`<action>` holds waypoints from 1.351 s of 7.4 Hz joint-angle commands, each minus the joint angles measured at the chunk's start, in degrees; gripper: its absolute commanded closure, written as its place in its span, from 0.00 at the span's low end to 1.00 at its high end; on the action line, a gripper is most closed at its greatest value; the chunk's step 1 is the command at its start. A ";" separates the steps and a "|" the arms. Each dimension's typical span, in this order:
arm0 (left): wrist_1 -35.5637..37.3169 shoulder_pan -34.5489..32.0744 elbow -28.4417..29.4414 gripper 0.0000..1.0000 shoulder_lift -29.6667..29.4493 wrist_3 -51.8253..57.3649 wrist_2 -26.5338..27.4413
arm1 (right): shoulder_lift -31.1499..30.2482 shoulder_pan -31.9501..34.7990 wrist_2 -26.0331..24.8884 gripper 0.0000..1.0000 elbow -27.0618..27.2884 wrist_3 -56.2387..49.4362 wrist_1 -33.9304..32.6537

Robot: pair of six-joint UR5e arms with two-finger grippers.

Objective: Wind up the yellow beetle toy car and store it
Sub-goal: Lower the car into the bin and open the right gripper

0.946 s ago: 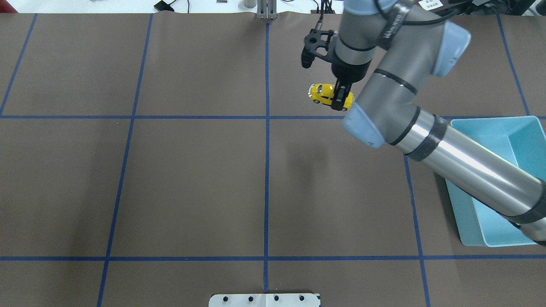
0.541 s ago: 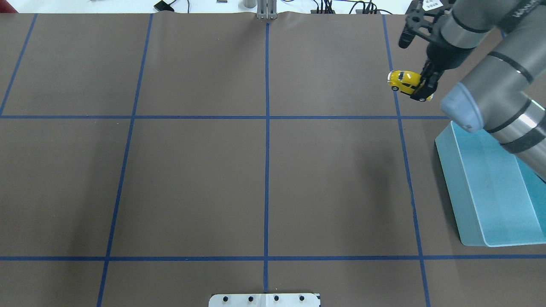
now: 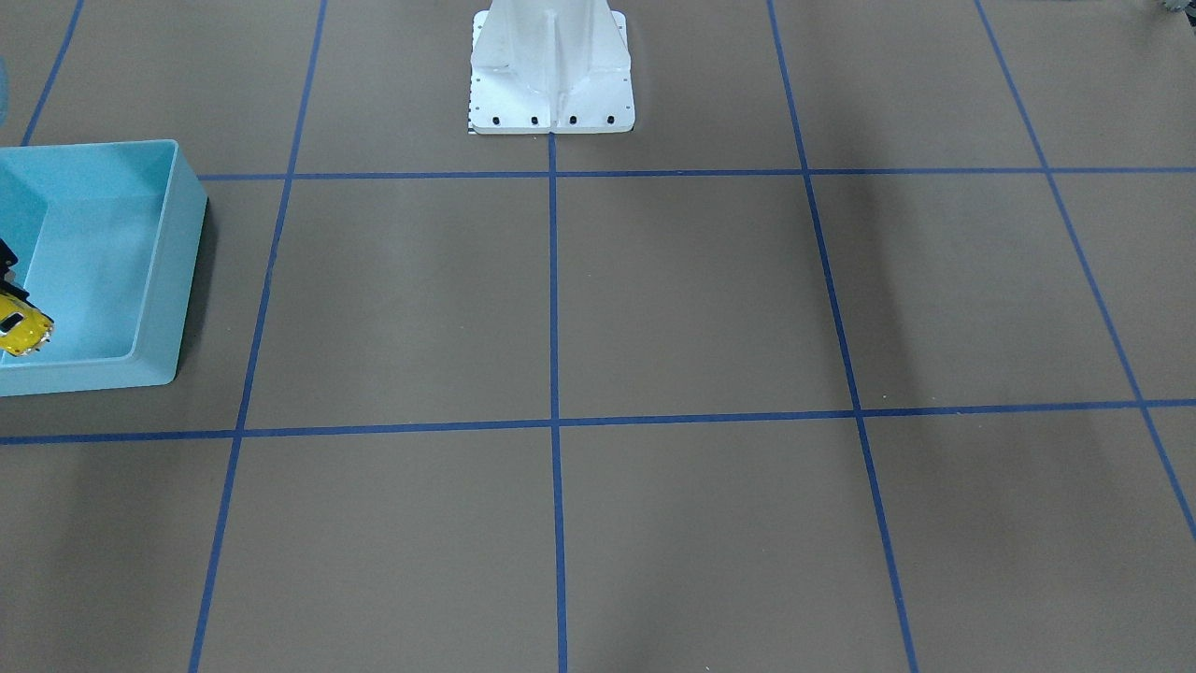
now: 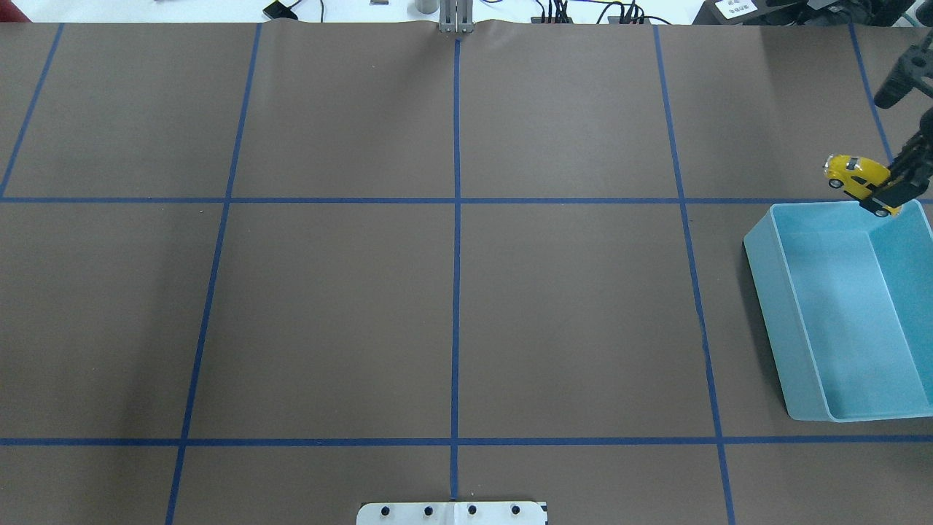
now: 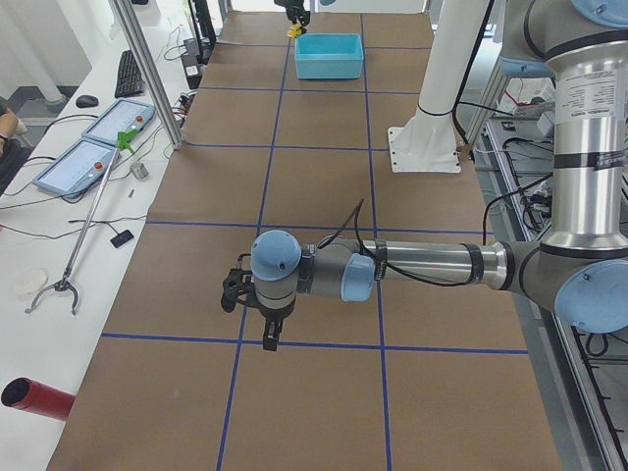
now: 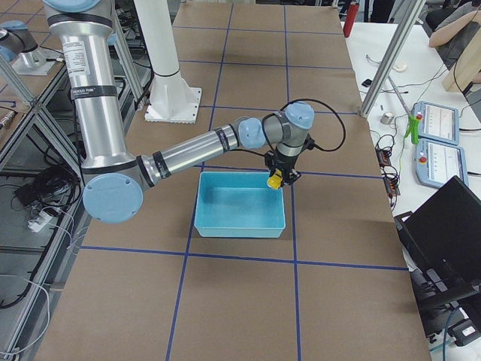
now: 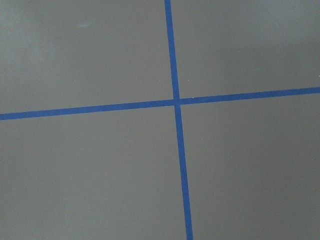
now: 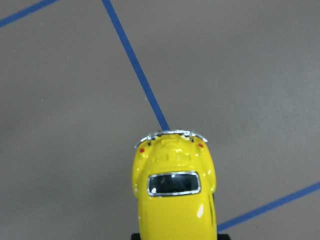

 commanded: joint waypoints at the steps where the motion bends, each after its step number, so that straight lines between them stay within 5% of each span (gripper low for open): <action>1: -0.03 0.00 -0.35 0.01 0.16 0.00 0.00 | -4.26 0.40 0.19 1.00 0.60 0.79 0.11; 4: -0.03 0.00 -0.27 0.01 0.25 0.00 0.00 | -4.27 -1.96 0.46 1.00 -0.89 1.06 0.02; 5: -0.03 0.00 -0.35 0.01 0.16 0.00 0.00 | -4.09 -2.67 0.46 0.90 -1.42 0.98 0.02; 6: -0.03 0.00 -0.35 0.01 0.16 0.00 -0.09 | -3.83 -2.67 0.63 0.01 -2.47 -0.77 0.80; 10: 0.05 -0.09 -0.35 0.01 0.25 0.00 0.00 | -3.30 -2.50 0.90 0.00 -2.13 -1.13 1.07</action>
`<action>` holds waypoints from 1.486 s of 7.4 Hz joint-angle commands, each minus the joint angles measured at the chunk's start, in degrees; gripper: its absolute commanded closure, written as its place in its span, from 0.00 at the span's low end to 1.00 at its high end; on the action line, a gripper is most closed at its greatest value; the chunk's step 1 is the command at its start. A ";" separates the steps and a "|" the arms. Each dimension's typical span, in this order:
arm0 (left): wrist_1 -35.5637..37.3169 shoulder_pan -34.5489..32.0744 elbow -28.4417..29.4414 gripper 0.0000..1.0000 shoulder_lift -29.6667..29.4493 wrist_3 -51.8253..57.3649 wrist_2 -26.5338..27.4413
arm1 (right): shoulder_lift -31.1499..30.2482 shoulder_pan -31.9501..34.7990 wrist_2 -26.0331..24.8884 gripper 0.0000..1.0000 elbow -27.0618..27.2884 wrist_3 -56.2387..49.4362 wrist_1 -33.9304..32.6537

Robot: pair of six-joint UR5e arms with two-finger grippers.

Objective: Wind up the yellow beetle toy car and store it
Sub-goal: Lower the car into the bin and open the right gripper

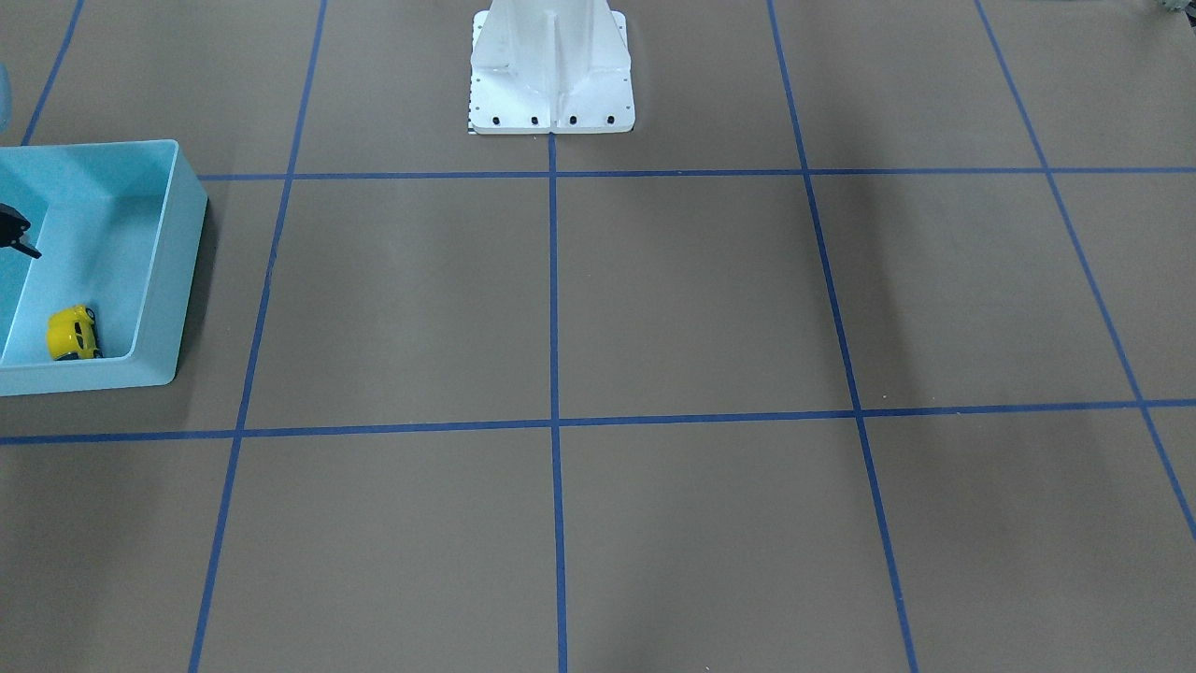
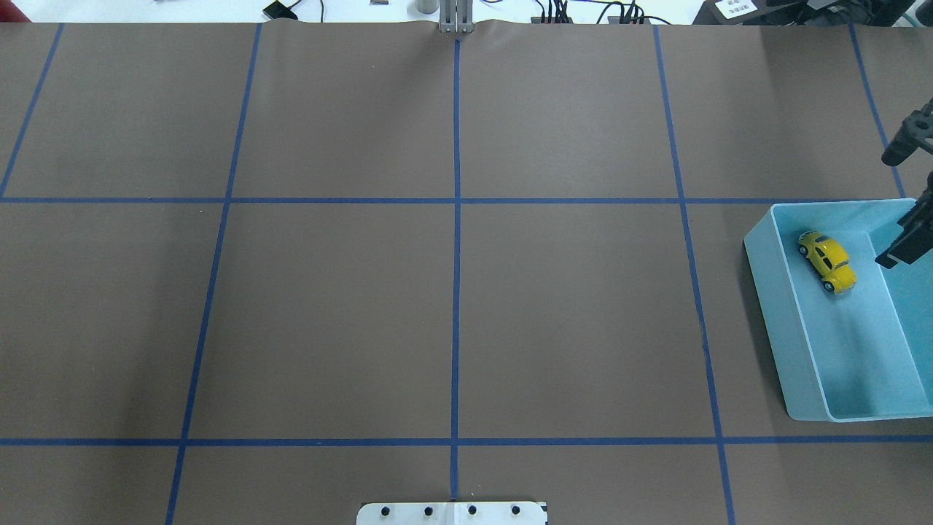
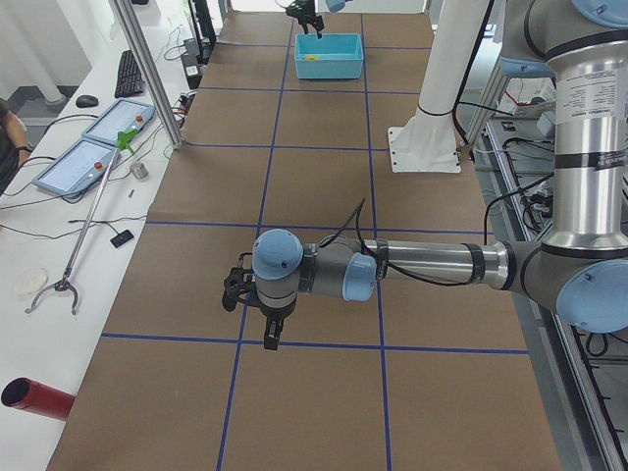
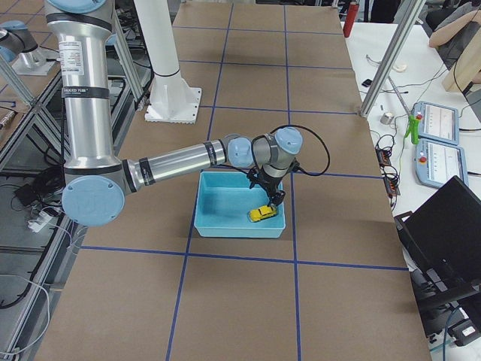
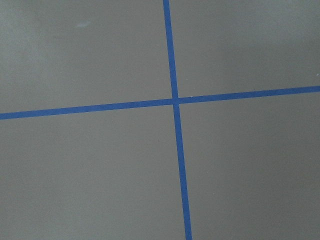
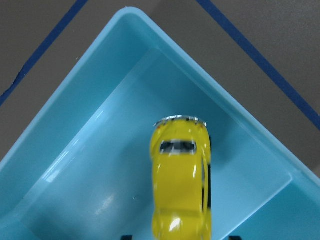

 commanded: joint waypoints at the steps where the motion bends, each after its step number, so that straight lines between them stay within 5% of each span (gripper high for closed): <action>1: 0.07 -0.03 0.00 0.01 0.01 0.00 -0.06 | 0.42 2.35 -0.15 0.00 -0.19 -0.07 -0.21; 7: 0.07 0.05 0.26 0.01 0.01 0.09 0.02 | -2.47 20.72 -0.50 0.00 -9.85 0.28 -0.83; 8: 0.07 0.05 0.18 0.01 0.01 0.09 0.02 | -2.66 22.31 -0.59 0.00 -11.08 3.16 -0.92; 10: 0.07 0.05 0.26 0.01 0.01 0.09 0.02 | -2.13 22.41 -1.81 0.00 -11.01 25.23 -0.92; 11: 0.07 0.05 0.26 0.01 -0.08 0.00 0.02 | -2.39 22.41 -3.13 0.00 -10.66 25.94 -0.92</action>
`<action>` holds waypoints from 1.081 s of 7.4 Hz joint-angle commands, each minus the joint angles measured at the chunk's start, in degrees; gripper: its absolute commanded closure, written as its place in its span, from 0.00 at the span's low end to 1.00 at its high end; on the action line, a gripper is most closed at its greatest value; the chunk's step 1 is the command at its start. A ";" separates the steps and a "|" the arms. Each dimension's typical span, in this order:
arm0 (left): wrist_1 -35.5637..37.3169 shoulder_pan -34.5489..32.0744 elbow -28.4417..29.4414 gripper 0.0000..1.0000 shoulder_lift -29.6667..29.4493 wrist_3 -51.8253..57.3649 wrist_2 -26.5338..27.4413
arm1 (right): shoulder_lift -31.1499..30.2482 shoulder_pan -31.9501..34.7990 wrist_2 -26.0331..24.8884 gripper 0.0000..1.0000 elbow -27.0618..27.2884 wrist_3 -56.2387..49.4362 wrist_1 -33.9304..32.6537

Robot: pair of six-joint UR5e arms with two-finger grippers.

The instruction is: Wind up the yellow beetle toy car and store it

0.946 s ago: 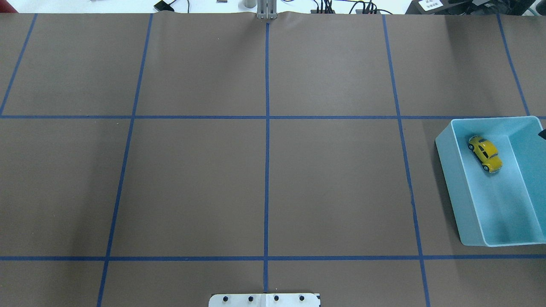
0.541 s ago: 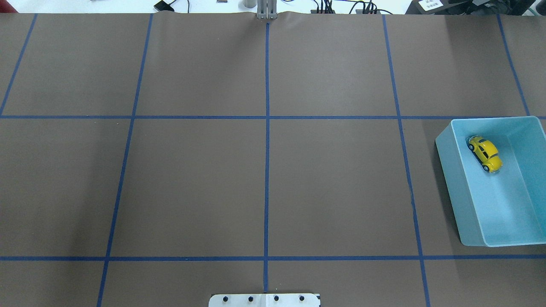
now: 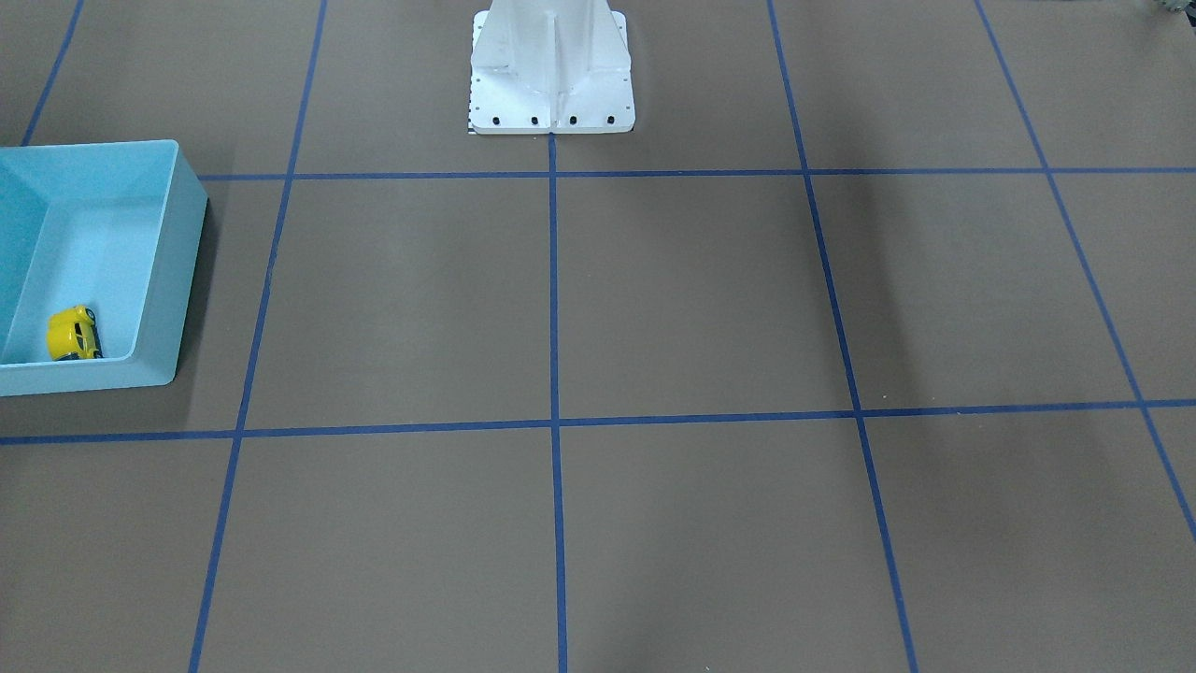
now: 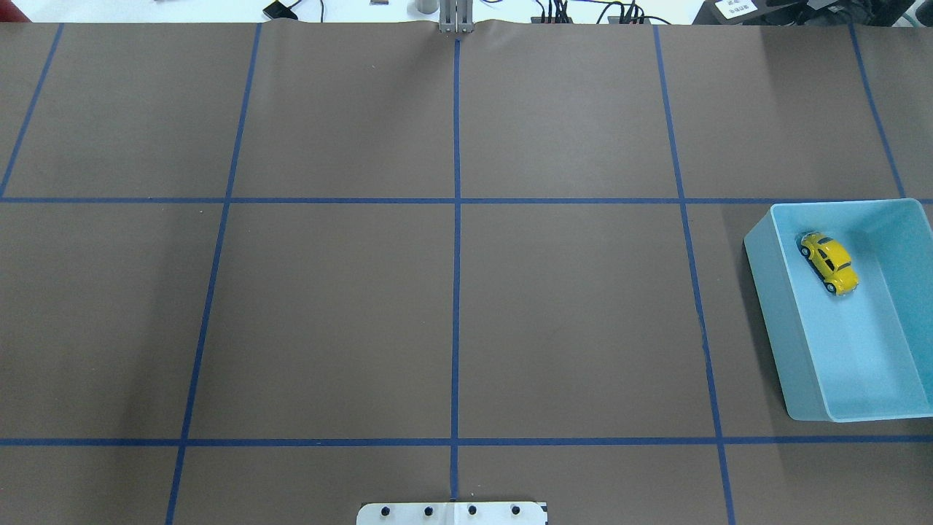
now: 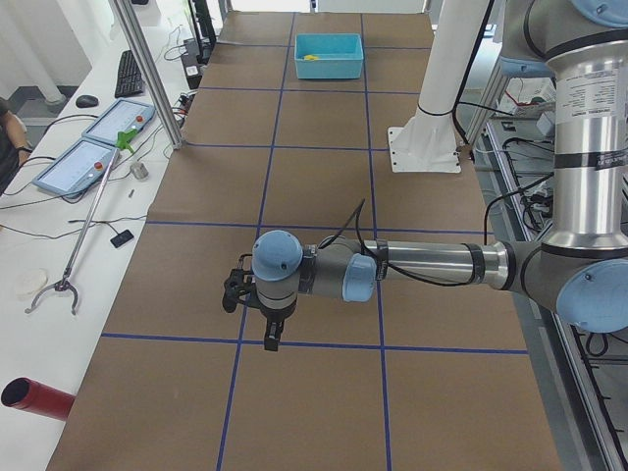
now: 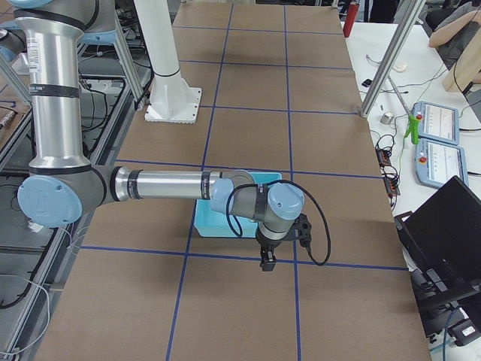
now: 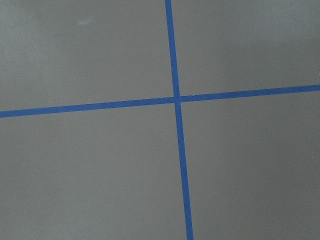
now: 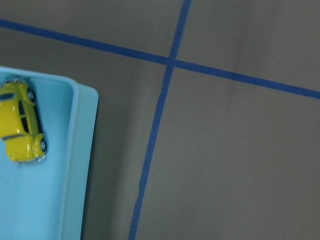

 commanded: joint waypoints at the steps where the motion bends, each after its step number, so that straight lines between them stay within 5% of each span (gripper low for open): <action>1: 0.00 0.00 0.01 0.01 -0.07 0.01 0.00 | -0.06 0.12 -1.46 0.00 0.27 5.56 0.13; 8: 0.00 0.00 0.10 0.01 0.01 -0.07 0.00 | -0.68 0.12 -0.84 0.00 2.54 5.64 0.48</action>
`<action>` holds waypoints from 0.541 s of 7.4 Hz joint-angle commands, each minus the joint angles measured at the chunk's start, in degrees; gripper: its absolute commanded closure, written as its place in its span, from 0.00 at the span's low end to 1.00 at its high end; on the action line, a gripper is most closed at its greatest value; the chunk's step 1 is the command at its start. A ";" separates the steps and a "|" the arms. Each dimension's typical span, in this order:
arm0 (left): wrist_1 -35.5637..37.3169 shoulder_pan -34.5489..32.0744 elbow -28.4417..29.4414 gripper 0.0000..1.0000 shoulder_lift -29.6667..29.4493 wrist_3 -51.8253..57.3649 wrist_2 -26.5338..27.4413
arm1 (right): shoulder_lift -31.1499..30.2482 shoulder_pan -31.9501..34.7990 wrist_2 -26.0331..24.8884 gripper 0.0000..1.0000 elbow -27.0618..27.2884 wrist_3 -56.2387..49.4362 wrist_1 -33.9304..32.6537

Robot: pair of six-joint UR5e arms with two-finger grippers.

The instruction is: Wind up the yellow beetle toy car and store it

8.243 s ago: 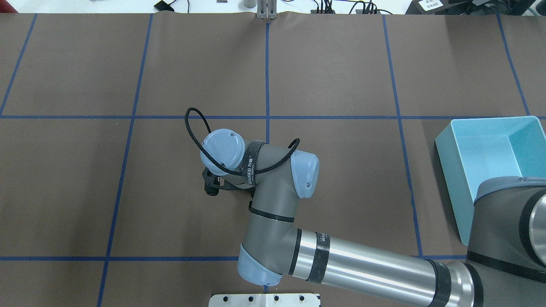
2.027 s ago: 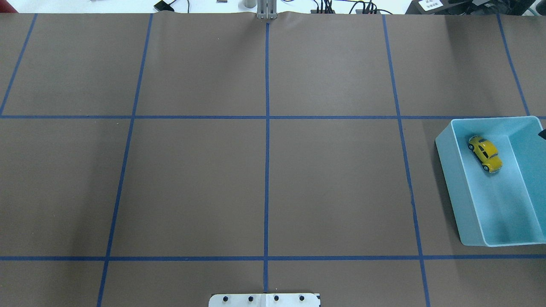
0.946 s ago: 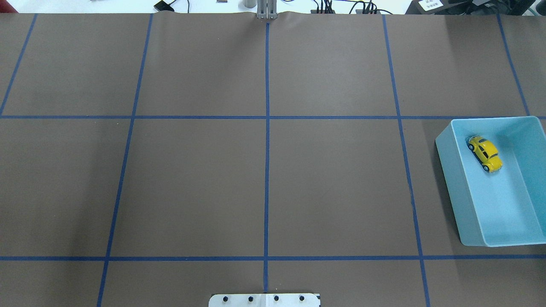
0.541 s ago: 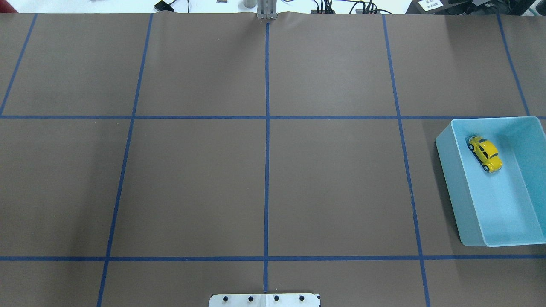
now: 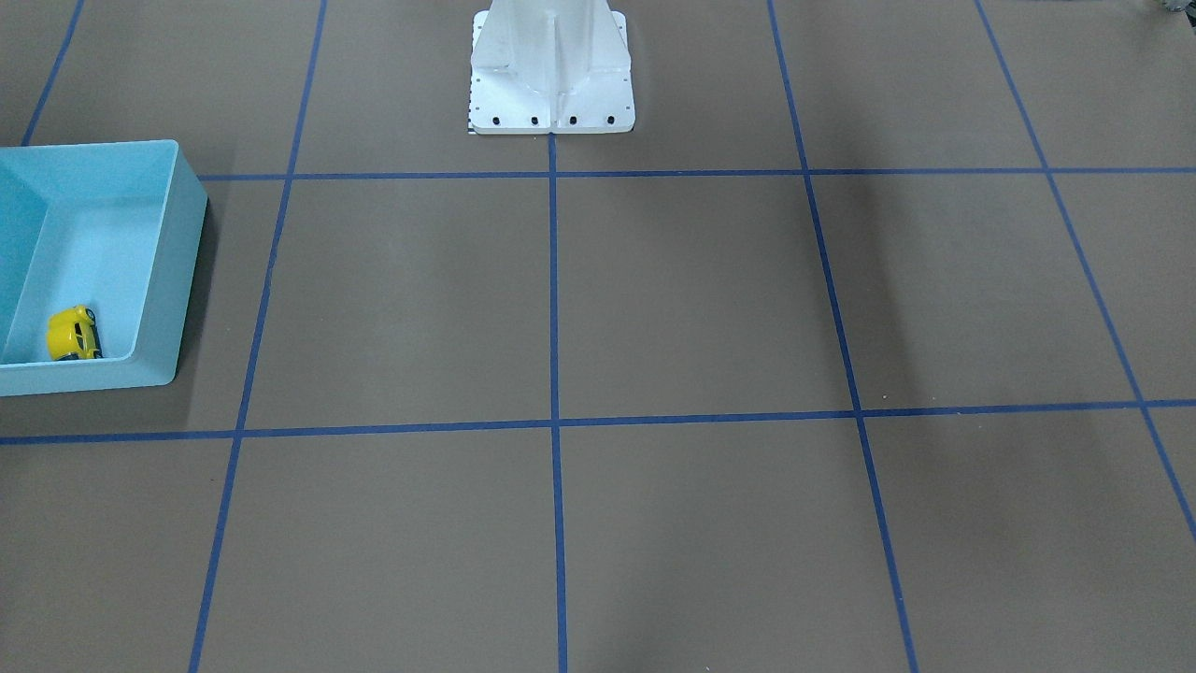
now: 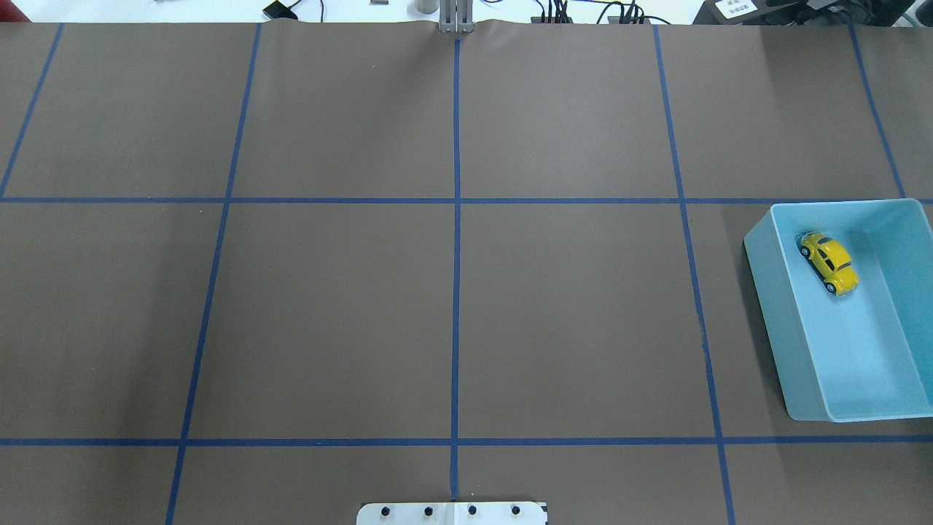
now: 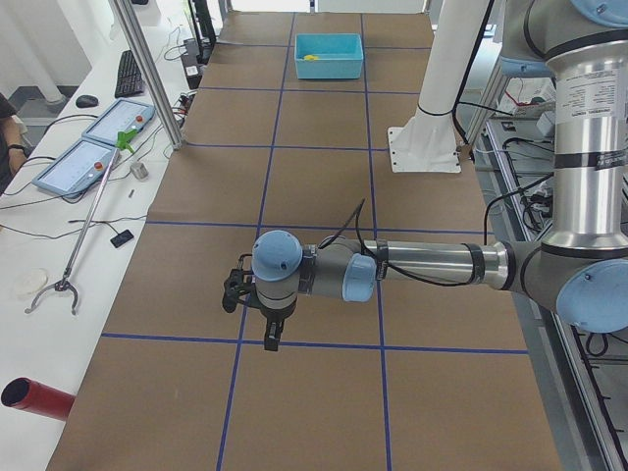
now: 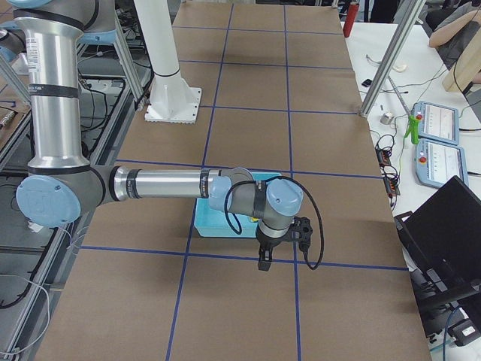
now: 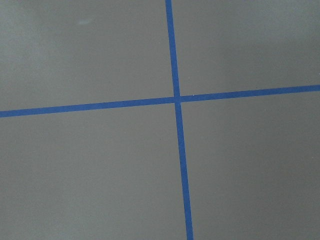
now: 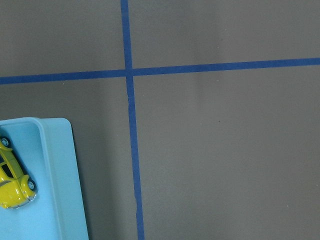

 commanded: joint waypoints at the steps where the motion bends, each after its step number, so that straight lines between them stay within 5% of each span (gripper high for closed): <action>1: 0.00 0.00 0.06 0.01 -0.06 0.08 0.00 | -0.27 0.00 0.02 0.00 1.57 0.07 0.00; 4: 0.00 0.00 0.06 0.01 -0.06 0.08 0.00 | -0.27 0.00 0.10 0.00 2.19 -0.02 0.00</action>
